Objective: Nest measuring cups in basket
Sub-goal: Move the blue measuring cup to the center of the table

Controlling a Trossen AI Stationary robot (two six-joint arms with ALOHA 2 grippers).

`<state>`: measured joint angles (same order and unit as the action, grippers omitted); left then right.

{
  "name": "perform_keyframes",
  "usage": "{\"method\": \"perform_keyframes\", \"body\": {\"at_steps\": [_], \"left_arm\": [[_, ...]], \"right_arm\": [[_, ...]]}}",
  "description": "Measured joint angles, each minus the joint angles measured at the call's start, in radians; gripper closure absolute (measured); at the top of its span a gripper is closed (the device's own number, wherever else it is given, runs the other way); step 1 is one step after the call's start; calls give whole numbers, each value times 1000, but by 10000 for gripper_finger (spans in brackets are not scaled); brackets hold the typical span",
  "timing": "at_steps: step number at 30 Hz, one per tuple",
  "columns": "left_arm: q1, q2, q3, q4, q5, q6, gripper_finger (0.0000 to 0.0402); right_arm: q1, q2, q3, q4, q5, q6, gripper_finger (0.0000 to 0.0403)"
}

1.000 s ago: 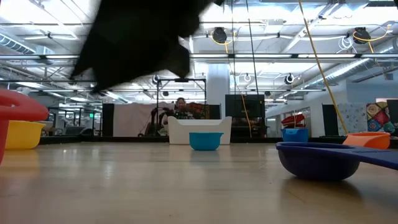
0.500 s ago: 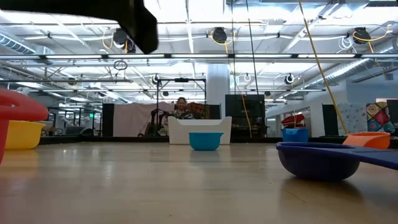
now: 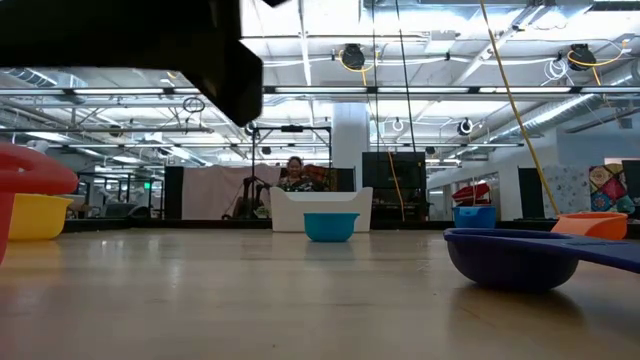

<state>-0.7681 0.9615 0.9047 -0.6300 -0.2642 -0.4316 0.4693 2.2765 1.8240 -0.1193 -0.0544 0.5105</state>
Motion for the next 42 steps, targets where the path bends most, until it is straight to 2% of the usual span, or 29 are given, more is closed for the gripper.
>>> {"method": "perform_keyframes", "body": {"at_steps": [13, 19, 27, 42], "left_arm": [[0, 0, 0, -2, 0, 0, 252], [0, 0, 0, -2, 0, 0, 252], [0, 0, 0, -2, 0, 1, 252], [0, 0, 0, -3, 0, 8, 252]], "right_arm": [[2, 0, 1, -62, 52, -27, 282], [-15, 0, 2, 152, 54, -55, 282], [-53, 13, 2, 99, 56, -78, 282], [-65, 63, 1, 113, 38, -84, 282]]}}
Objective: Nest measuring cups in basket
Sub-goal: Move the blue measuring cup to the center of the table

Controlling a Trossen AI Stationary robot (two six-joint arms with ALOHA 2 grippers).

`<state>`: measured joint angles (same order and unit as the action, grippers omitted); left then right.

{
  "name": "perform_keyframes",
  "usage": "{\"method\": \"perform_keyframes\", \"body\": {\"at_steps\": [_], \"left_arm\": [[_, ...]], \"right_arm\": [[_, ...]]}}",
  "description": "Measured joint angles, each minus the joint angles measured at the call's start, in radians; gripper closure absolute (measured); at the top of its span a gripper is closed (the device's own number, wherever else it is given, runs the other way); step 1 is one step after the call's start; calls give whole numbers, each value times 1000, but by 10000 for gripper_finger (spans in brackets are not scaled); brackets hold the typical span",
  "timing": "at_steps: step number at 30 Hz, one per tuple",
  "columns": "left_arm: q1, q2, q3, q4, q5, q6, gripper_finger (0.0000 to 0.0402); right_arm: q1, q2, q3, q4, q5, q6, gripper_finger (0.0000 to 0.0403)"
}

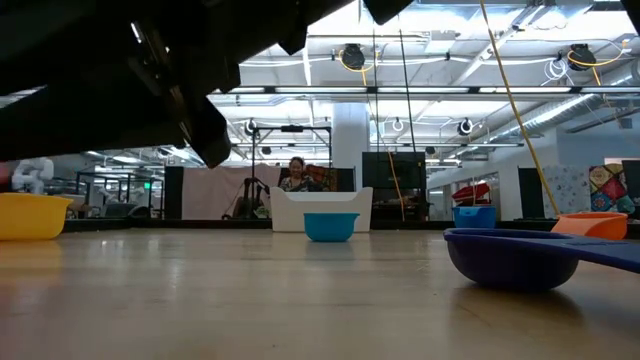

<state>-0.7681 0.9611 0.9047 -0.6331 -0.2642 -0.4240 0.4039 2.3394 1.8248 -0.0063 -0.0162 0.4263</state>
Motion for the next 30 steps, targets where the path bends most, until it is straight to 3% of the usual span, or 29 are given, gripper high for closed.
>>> {"method": "perform_keyframes", "body": {"at_steps": [18, 26, 30], "left_arm": [[0, 0, 0, 0, 0, 0, 252], [0, 0, 0, 0, 0, 0, 252], [0, 0, 0, 0, 0, 0, 252]], "right_arm": [[-24, -8, 24, 62, 14, -3, 282], [-9, -2, 30, 40, 14, -247, 282], [-7, -6, 37, 43, 1, -280, 282]]}}
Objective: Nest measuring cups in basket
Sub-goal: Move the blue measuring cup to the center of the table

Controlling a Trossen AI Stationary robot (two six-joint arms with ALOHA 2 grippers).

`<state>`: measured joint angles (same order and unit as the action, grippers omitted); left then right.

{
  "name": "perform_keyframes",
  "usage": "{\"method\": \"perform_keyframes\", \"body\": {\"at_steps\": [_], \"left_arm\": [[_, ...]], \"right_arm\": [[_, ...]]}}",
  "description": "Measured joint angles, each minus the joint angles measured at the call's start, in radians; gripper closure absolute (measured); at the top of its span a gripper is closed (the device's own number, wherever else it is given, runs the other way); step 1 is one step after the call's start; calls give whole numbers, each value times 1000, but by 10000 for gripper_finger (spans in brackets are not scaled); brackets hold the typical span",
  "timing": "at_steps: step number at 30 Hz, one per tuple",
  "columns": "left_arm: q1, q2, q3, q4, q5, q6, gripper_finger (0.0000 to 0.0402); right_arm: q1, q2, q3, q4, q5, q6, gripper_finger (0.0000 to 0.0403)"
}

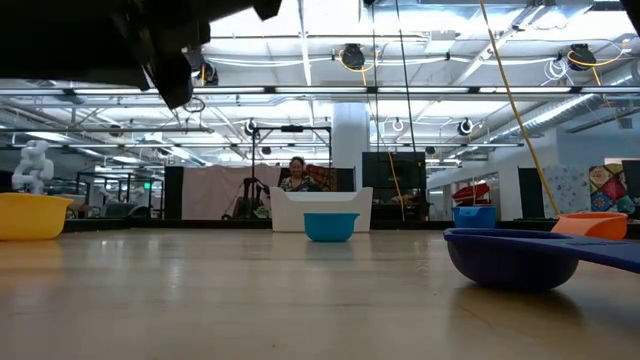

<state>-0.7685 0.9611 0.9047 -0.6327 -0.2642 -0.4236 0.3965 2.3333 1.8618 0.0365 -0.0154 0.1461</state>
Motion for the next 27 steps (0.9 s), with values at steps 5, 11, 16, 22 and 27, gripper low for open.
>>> {"method": "perform_keyframes", "body": {"at_steps": [5, 11, 16, 22, 27], "left_arm": [[0, 0, 0, 0, 0, 0, 252], [1, 0, 0, 0, -1, -4, 252], [1, 0, 0, 0, -8, -30, 252], [1, 0, 0, 0, -26, -113, 252], [1, 0, 0, 0, -34, -164, 252]], "right_arm": [[12, 1, 15, 0, -15, -64, 275], [24, 1, 16, -55, -65, -129, 264], [29, 2, 32, -106, -67, -220, 255], [26, 1, 104, -202, -67, -365, 243], [23, 2, 145, -269, -63, -468, 243]]}}
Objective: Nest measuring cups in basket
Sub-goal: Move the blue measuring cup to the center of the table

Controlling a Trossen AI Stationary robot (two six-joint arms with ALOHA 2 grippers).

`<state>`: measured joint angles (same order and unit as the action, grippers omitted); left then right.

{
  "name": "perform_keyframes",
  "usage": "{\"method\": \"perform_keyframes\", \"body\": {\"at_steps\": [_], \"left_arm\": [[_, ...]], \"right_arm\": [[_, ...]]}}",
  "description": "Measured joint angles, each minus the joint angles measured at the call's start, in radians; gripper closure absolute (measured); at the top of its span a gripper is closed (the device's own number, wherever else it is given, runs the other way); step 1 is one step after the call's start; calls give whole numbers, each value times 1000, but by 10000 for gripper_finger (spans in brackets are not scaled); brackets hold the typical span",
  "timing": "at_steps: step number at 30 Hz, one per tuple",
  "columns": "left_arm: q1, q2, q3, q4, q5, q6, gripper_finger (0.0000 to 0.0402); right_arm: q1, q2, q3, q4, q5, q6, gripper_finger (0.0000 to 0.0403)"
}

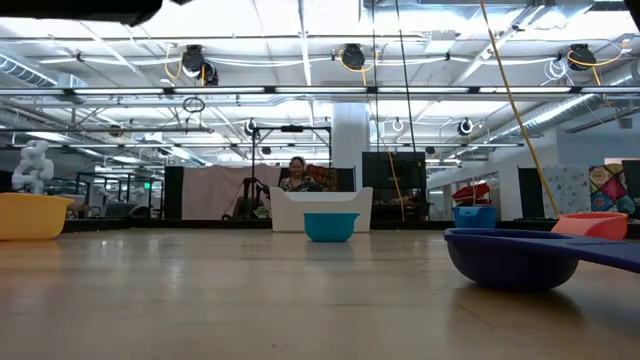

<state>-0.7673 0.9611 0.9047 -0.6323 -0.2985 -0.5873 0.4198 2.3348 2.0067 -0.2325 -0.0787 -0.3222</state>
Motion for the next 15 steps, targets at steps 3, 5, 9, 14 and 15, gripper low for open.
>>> {"method": "perform_keyframes", "body": {"at_steps": [3, 5, 9, 14, 15], "left_arm": [[0, 0, 0, 1, -1, -6, 252], [0, 0, 0, 2, -1, -4, 252], [0, 0, 0, 8, -1, -2, 252], [0, 0, 0, 8, -1, -6, 252], [0, 0, 0, 8, -1, -6, 252]], "right_arm": [[-4, 0, 42, -81, -2, -30, 243], [-12, 0, 84, -120, 5, -57, 243], [-24, 0, 205, -185, 27, -109, 243], [-25, -1, 275, -247, 24, -134, 243], [-23, 0, 280, -252, 25, -144, 243]]}}
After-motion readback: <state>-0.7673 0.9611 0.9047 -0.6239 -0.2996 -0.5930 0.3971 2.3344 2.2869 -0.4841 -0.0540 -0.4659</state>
